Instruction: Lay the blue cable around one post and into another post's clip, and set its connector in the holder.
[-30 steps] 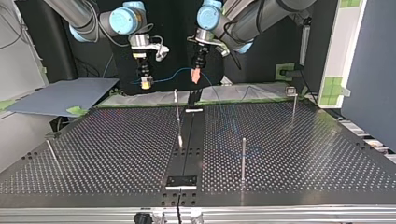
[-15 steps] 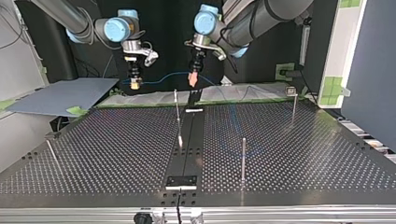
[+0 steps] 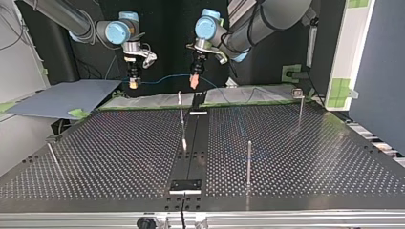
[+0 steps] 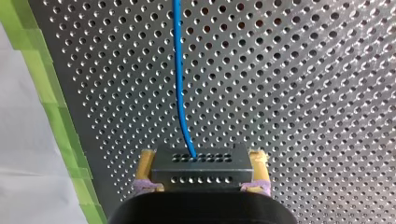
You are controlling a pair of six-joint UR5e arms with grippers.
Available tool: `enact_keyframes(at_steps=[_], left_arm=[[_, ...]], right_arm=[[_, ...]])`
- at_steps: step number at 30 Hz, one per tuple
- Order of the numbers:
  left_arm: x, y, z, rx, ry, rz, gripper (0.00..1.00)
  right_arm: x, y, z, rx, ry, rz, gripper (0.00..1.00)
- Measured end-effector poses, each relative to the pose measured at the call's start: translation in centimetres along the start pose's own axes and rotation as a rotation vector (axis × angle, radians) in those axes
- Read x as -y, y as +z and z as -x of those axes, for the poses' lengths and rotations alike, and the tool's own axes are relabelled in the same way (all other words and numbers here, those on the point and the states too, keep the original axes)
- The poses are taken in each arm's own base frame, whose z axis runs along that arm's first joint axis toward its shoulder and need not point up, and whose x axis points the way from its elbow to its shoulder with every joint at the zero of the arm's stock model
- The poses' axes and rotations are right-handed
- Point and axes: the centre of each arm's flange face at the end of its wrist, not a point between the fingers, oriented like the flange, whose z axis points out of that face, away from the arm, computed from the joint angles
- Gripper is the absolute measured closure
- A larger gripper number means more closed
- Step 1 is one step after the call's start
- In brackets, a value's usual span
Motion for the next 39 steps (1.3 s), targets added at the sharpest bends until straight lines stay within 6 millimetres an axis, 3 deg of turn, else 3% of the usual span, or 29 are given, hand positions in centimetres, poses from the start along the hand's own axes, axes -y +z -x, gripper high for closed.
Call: enact_keyframes(at_steps=[5, 17, 26, 34, 39], left_arm=[[-0.4, 0.1, -1.0, -0.011, 0.01, 0.006, 1.0], [-0.7, 0.5, -1.0, -0.005, 0.028, 0.01, 1.0], [-0.4, 0.9, -1.0, 0.001, 0.043, 0.003, 1.0], [-0.5, 2.6, -3.0, -0.008, 0.07, 0.005, 1.0], [-0.2, 4.1, -2.8, 0.011, 0.061, 0.001, 1.0]], right_arm=[[-0.5, 0.5, -0.2, -0.011, 0.003, 0.007, 0.95], [-1.4, 1.5, -0.4, -0.012, 0.004, 0.024, 0.95], [-2.3, 3.1, 1.4, 0.026, 0.002, 0.044, 0.95], [-3.6, 5.3, 1.2, 0.04, 0.006, 0.069, 0.95], [-4.3, 6.0, 0.7, 0.042, 0.007, 0.082, 0.95]])
